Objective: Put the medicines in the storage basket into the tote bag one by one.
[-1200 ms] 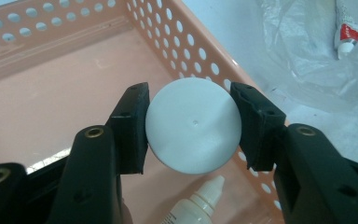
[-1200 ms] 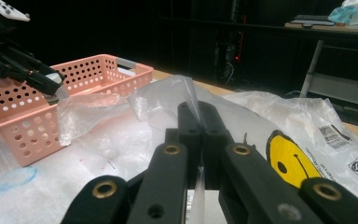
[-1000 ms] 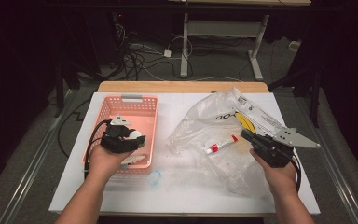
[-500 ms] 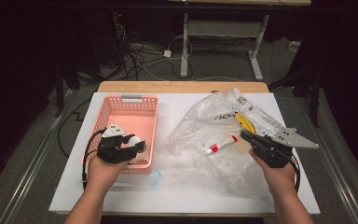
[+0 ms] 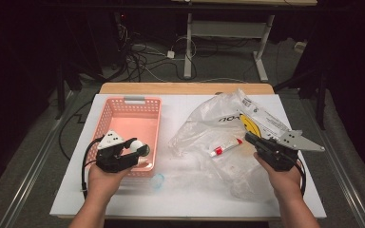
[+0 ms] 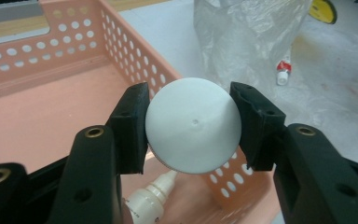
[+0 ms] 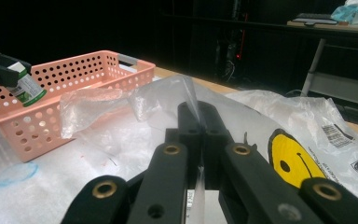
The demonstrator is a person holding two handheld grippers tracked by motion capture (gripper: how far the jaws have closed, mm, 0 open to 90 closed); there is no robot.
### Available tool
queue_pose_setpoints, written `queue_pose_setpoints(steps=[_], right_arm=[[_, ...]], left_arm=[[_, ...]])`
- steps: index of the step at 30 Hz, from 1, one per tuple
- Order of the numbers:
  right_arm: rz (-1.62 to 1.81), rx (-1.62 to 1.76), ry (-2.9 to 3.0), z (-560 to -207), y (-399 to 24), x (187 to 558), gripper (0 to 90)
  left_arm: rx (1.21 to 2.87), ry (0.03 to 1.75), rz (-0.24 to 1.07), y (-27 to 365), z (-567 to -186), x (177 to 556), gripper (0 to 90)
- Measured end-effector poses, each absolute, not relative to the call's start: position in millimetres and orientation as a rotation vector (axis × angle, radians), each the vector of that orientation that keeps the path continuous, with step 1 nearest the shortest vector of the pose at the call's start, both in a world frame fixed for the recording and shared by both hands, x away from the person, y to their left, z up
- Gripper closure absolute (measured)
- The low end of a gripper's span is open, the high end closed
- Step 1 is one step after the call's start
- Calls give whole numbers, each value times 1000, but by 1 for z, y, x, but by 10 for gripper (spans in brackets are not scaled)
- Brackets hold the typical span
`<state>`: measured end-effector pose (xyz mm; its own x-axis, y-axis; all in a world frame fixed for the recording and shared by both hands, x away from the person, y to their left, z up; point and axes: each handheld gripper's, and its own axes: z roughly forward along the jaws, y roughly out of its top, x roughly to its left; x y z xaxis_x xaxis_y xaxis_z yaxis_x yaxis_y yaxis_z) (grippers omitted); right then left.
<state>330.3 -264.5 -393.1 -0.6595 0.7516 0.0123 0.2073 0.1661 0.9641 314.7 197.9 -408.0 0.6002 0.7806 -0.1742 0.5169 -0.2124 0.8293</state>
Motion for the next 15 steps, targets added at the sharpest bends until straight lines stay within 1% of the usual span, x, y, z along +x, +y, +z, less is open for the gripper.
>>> queue_pose_setpoints(steps=[8,15], right_arm=[[1512,904,1976,-394,-264,330,900],[1511,904,1977,-394,-264,330,900]], left_arm=[[1869,986,362,187,-400,308,489],[1862,942,341,177,-395,303,489]])
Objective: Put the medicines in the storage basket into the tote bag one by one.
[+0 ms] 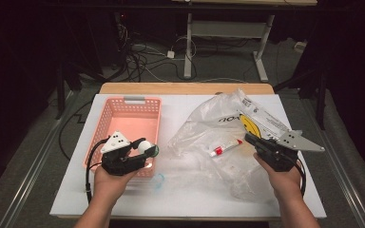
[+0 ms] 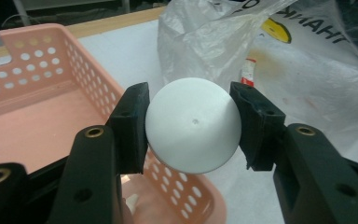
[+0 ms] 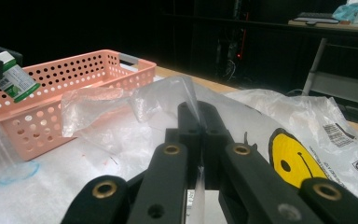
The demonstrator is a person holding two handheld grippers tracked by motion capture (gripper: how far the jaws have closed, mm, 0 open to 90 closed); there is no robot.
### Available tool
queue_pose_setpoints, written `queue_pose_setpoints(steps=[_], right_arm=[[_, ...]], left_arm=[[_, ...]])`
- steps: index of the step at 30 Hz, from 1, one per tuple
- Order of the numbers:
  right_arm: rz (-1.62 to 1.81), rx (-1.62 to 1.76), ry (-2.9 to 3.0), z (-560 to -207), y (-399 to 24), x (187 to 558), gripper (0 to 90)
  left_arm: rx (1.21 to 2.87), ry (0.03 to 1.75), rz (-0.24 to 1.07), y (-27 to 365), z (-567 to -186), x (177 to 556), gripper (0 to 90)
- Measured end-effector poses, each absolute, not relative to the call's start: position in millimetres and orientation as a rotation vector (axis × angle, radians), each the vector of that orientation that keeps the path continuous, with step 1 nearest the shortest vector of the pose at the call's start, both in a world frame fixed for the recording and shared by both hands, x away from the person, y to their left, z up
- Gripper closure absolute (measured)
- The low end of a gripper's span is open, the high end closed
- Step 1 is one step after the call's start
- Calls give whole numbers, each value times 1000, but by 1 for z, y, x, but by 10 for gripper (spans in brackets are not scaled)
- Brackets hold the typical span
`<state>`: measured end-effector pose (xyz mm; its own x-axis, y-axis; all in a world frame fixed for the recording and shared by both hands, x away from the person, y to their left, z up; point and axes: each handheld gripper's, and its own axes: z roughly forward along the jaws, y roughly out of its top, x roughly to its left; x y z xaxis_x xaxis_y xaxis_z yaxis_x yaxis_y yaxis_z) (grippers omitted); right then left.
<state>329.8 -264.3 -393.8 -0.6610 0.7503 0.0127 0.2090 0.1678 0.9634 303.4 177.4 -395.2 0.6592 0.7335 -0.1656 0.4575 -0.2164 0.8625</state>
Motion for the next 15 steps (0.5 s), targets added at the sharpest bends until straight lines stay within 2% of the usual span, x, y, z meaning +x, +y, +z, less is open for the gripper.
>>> queue_pose_setpoints(steps=[15], right_arm=[[1507,904,1976,-394,-265,329,900]], left_arm=[[1894,840,308,144,-394,294,489]])
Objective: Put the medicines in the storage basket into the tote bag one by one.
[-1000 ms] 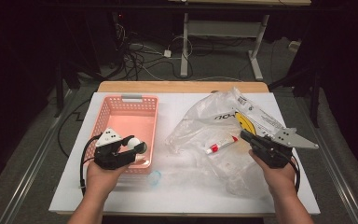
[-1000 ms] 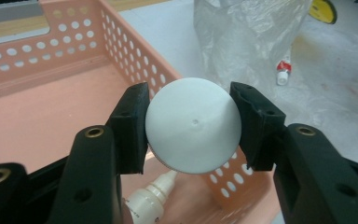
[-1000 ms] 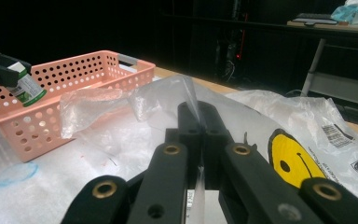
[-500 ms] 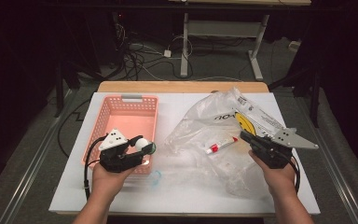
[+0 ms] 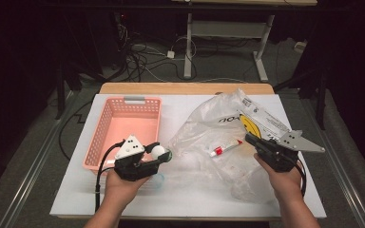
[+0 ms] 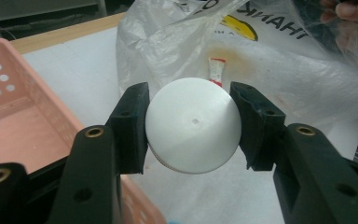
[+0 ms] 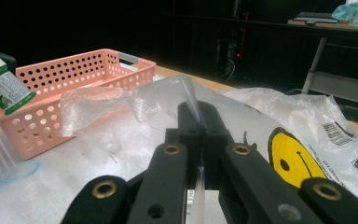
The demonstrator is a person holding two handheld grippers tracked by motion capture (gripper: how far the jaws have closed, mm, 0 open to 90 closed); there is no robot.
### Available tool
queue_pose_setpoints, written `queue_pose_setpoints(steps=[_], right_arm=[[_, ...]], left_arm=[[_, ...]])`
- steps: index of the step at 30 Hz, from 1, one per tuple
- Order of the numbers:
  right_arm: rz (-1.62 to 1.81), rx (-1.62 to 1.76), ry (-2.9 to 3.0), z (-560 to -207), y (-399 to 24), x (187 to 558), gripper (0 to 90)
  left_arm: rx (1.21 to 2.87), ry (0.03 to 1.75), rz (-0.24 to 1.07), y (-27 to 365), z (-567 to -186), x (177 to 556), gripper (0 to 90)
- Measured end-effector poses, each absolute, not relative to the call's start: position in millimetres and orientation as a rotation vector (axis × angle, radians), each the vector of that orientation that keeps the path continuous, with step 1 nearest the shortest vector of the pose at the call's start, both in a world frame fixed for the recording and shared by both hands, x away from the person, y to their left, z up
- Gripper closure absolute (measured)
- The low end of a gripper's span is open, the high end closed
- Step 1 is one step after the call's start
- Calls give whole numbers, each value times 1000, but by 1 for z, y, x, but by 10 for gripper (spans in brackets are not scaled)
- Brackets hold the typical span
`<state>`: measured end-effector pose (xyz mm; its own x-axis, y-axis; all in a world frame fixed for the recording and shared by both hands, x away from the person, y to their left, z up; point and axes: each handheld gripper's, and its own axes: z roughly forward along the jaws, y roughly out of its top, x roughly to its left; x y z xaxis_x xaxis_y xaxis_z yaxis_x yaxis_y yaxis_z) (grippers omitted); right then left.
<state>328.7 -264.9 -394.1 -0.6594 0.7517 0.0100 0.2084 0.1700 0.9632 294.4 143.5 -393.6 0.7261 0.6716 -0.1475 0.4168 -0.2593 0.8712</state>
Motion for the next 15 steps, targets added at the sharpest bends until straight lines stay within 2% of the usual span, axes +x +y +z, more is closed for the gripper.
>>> queue_pose_setpoints(steps=[15], right_arm=[[1499,906,1986,-396,-262,329,900]], left_arm=[[1932,747,254,91,-393,309,488]])
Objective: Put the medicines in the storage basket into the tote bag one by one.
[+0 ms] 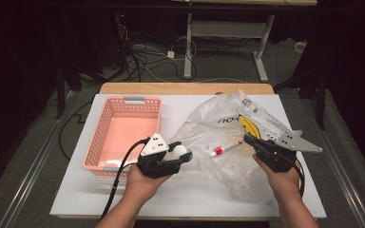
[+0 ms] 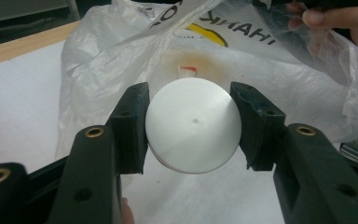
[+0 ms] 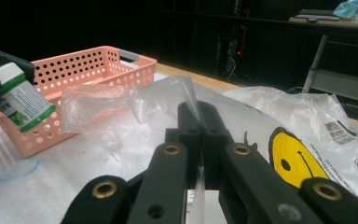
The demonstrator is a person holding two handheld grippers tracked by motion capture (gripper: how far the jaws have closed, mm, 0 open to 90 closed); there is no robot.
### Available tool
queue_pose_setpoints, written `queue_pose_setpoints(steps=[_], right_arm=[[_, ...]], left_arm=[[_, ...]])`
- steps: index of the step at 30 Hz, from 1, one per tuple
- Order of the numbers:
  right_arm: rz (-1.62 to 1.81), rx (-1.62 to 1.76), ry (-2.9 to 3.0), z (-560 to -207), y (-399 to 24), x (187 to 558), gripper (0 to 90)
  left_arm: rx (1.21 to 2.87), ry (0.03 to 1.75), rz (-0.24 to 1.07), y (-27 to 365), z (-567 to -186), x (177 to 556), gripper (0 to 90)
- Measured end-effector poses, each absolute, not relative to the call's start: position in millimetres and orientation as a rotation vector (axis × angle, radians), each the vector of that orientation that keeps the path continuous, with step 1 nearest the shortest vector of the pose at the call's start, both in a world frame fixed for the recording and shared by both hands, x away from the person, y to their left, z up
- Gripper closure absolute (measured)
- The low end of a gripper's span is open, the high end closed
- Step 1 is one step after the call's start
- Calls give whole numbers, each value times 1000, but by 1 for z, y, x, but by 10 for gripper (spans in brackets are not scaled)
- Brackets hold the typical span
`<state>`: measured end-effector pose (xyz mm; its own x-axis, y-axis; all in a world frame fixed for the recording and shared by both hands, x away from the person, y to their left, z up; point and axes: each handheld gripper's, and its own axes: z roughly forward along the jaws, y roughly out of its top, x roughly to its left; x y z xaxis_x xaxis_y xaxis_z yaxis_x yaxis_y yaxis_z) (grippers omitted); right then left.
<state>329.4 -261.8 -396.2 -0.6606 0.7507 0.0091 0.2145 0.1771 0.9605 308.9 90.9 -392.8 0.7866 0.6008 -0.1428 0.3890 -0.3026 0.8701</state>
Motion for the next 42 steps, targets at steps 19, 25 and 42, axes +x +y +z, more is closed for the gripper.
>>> queue_pose_setpoints(steps=[19,25,42], right_arm=[[1520,904,1970,-394,-260,334,900],[1527,907,1963,-393,-262,335,900],[1536,920,1944,-392,-269,335,900]], left_arm=[[1985,683,219,18,-416,330,488],[1989,687,197,0,-427,340,488],[2039,674,187,-46,-450,361,487]])
